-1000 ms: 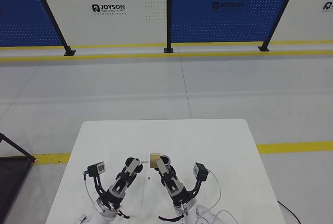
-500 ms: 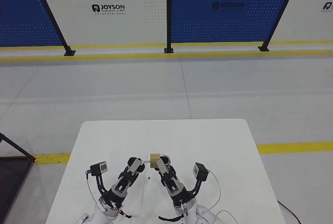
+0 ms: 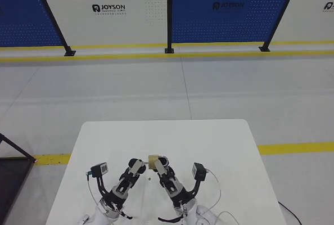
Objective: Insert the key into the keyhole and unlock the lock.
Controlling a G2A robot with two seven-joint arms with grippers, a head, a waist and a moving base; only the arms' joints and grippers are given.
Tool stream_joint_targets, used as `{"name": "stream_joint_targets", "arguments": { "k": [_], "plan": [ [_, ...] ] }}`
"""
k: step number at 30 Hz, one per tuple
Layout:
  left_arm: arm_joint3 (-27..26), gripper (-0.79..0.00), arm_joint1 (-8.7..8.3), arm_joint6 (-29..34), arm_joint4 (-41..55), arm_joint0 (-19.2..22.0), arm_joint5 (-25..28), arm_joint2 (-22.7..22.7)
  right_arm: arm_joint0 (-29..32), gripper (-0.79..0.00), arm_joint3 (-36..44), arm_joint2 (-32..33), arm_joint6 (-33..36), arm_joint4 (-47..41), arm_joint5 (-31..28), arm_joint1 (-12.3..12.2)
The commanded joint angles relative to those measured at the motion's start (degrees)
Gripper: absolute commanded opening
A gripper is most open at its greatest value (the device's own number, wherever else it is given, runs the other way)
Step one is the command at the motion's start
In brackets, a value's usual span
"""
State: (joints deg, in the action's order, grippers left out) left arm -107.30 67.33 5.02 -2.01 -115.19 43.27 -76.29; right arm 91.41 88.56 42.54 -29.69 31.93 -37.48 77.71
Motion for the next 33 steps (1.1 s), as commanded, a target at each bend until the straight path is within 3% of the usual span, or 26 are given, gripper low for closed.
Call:
{"name": "stream_joint_targets", "arguments": {
  "k": [1,13,15,18,20,29,33],
  "plan": [
    [-0.1,-0.785,0.02,-0.3,-0.6,-0.1,0.0,-0.1,0.2,-0.785,0.2,0.3,0.9,0.5,0.5,-0.1],
    [-0.2,-0.785,0.10,-0.9,-2.8,-0.4,0.0,0.1,1.3,-0.785,1.5,1.4,3.3,1.9,0.8,-0.2],
    [-0.2,-0.576,0.11,-1.1,-2.9,-0.4,-0.1,0.1,1.4,-0.785,1.6,1.6,3.5,1.8,0.9,-0.2],
    [0.0,-0.406,0.08,-1.3,-2.8,-0.5,-0.1,-0.3,1.7,-0.785,1.7,2.0,3.5,1.7,0.7,-0.2],
    [0.1,-0.342,0.05,-1.3,-2.6,-0.7,0.0,-0.5,1.9,-0.785,1.9,2.3,3.5,1.7,0.6,-0.2],
    [0.5,-0.428,-0.09,-0.7,-1.7,-1.0,0.3,-1.4,2.5,-0.785,2.4,3.4,4.2,1.3,0.2,-0.3],
    [0.8,-0.536,-0.11,-0.3,-1.8,-0.8,1.2,-1.3,2.7,-0.785,2.4,3.7,4.4,1.1,0.1,-0.3]
  ]
}}
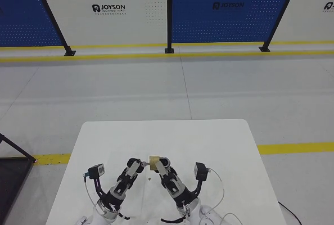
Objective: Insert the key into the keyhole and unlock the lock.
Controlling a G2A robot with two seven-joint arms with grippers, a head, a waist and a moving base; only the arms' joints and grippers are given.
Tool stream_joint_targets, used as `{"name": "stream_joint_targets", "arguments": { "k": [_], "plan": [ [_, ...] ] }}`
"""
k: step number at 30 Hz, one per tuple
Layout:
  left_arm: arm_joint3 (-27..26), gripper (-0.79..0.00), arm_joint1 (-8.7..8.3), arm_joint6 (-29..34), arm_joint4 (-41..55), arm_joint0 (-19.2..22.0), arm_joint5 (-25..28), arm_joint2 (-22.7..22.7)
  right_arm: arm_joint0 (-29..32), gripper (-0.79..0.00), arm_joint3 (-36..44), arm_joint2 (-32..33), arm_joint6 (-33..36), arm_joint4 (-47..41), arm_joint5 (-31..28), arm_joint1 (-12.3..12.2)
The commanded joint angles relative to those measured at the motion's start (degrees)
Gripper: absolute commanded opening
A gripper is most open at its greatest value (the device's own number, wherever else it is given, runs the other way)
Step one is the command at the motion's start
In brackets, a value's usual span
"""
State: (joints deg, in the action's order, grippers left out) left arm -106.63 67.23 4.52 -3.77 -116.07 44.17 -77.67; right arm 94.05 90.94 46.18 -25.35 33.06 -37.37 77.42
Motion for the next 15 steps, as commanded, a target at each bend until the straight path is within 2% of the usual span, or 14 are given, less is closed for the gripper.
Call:
{"name": "stream_joint_targets", "arguments": {
  "k": [1,4,11,15],
  "plan": [
    [0.3,-0.557,-0.02,0.3,0.0,0.1,0.5,0.0,0.1,-0.785,0.0,0.1,0.1,-0.1,0.0,0.0],
    [0.6,-0.619,-0.03,0.6,-0.2,0.2,1.2,0.1,0.2,-0.785,-0.2,0.3,0.4,-0.4,0.0,0.1],
    [0.8,-0.622,-0.03,0.8,-0.9,0.6,1.4,0.2,0.2,-0.785,-0.2,0.3,1.5,-0.7,0.0,0.2],
    [0.9,-0.665,0.00,0.6,-1.6,0.8,1.1,0.3,0.2,-0.785,-0.2,0.3,2.0,-0.8,0.0,0.2]
  ]
}}
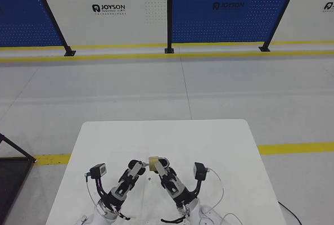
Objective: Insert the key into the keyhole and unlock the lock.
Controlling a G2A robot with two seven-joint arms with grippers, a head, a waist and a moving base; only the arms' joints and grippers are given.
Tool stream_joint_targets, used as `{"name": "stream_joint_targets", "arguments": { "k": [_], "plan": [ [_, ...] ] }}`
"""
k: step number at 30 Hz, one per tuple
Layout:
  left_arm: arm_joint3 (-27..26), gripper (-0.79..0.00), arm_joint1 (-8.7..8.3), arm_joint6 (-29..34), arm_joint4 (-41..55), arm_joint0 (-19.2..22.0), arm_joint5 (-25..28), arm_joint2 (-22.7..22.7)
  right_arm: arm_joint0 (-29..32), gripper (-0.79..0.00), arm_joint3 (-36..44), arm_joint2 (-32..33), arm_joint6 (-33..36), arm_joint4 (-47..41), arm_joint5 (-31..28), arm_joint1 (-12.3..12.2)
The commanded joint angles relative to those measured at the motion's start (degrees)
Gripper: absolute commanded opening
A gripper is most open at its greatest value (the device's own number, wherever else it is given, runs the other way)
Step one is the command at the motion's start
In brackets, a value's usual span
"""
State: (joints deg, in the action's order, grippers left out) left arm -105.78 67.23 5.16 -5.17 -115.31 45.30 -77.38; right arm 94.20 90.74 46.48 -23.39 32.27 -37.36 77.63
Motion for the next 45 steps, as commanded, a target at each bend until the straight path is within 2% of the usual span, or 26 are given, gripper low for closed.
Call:
{"name": "stream_joint_targets", "arguments": {
  "k": [1,7,10,21,28,36,45],
  "plan": [
    [0.1,-0.674,0.01,-0.1,-0.6,0.1,-0.1,0.0,0.0,-0.785,0.0,0.0,0.2,0.0,0.0,0.0],
    [0.4,-0.717,0.14,-1.2,-2.6,0.3,0.0,0.3,0.1,-0.785,0.0,0.2,0.6,-0.1,-0.2,0.1],
    [0.5,-0.785,0.16,-1.5,-3.4,0.5,0.0,0.1,0.1,-0.785,0.1,0.3,0.8,-0.1,-0.3,0.1],
    [0.7,-0.785,0.21,-2.5,-6.3,0.4,1.0,0.3,0.5,-0.785,0.7,0.6,3.3,-0.2,0.0,0.0],
    [1.1,-0.785,0.26,-4.2,-11.6,0.4,3.7,-0.4,1.1,-0.785,1.5,1.2,3.8,-1.0,-0.5,-0.1],
    [1.2,-0.785,0.98,-12.6,-24.4,0.3,3.7,-0.8,1.7,-0.785,2.5,1.6,6.1,-2.4,-0.8,-0.4],
    [1.8,-0.785,1.90,-24.3,-41.2,0.9,1.0,0.1,2.4,-0.785,3.2,2.5,8.4,-4.0,-1.2,-0.8]
  ]
}}
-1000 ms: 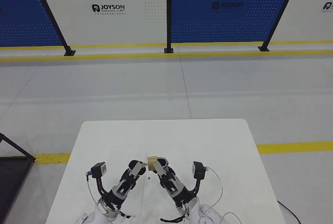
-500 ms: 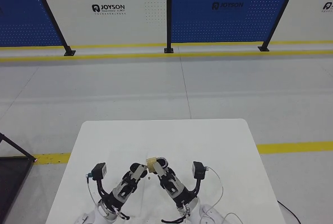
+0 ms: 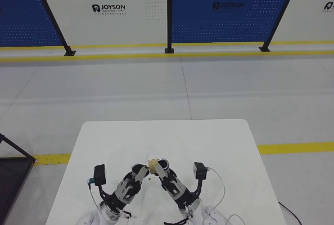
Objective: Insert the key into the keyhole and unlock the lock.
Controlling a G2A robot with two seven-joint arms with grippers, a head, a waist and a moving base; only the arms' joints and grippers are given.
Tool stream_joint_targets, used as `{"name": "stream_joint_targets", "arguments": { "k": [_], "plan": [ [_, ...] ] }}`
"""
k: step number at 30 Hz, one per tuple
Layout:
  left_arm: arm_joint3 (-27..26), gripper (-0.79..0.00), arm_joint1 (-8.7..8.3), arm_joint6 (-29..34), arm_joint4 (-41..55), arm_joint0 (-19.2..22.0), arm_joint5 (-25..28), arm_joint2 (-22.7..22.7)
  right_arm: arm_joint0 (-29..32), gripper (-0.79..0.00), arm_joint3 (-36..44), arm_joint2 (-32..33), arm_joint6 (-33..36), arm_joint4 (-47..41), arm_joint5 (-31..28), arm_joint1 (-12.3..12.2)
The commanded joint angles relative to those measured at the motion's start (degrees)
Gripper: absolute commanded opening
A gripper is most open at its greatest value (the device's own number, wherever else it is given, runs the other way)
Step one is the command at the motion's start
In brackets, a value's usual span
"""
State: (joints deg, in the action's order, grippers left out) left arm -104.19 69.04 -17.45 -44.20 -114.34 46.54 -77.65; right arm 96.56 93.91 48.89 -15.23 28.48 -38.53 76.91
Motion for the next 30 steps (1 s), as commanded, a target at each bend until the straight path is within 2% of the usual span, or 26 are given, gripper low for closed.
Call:
{"name": "stream_joint_targets", "arguments": {
  "k": [1,8,9,10,16,30],
  "plan": [
    [0.5,-0.785,0.18,-2.8,-3.1,-0.1,-0.2,0.7,0.1,-0.785,0.1,0.2,0.4,-0.3,-0.1,-0.1],
    [1.7,-0.773,0.42,-5.7,-3.7,0.3,-0.4,2.2,0.4,-0.785,0.4,0.8,0.8,-0.6,-0.2,-0.2],
    [1.9,-0.646,0.41,-5.5,-3.1,0.3,-0.2,2.3,0.5,-0.785,0.4,0.9,0.8,-0.7,-0.2,-0.3],
    [1.9,-0.570,0.38,-5.1,-2.2,0.2,0.2,2.5,0.5,-0.785,0.5,0.9,0.8,-0.7,-0.3,-0.3],
    [1.6,-0.545,0.07,-2.6,2.7,0.1,1.8,2.0,0.8,-0.785,0.8,1.4,0.9,-0.9,-0.5,-0.4],
    [1.4,-0.622,-0.38,-0.8,1.4,-0.1,4.4,1.0,1.2,-0.785,1.4,1.8,1.9,-1.6,-0.8,-0.6]
  ]
}}
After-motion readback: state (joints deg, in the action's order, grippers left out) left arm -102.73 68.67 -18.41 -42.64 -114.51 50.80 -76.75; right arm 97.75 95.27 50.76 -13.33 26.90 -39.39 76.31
